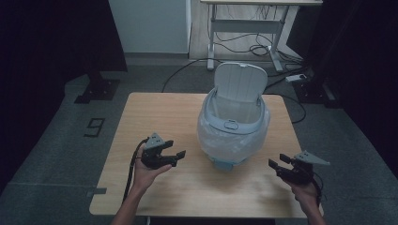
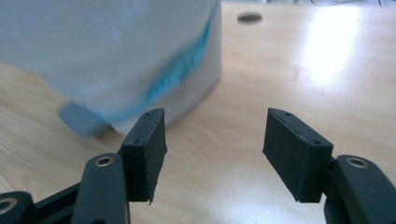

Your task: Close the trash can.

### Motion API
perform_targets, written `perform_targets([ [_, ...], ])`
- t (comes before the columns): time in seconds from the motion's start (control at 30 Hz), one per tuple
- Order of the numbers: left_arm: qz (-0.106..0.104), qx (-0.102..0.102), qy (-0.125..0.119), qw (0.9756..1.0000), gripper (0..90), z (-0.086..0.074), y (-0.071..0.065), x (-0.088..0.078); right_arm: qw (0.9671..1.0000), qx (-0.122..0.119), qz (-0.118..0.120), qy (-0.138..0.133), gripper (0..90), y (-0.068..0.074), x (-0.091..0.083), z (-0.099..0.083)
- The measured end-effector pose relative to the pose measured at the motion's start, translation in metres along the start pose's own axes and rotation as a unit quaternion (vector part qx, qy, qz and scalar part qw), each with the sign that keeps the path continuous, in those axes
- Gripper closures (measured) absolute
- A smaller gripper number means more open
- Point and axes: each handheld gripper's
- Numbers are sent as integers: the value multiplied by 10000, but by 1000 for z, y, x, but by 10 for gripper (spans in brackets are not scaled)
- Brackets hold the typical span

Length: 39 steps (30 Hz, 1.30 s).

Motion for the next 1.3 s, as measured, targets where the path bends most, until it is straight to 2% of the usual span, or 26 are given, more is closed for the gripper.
perform_targets([
  [0.17, -32, -55, 32, 10000, 292, -2, 0, 1, 9997, 159, 102, -164, 378, -4, -7, 27],
  [0.43, -60, -92, 32, 9999, 297, -3, 1, 1, 9985, 317, 228, -388, 378, -9, -20, 54],
  [0.87, -86, -157, 80, 9998, 299, -6, 3, 4, 9971, 80, 296, -692, 387, -3, -37, 101],
  [1.07, -86, -190, 80, 9997, 298, -7, 4, 4, 9962, -115, 418, -761, 387, 8, -37, 126],
  [1.3, -93, -194, 67, 9997, 299, -7, 5, 3, 9954, -262, 534, -750, 383, 18, -33, 147],
])
Point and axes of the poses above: each handheld gripper's, and its own axes: x roughly forward along the jaws, z roughly out of its top, y roughly to its left, and after that the axes turned 13 degrees about -z, right-handed
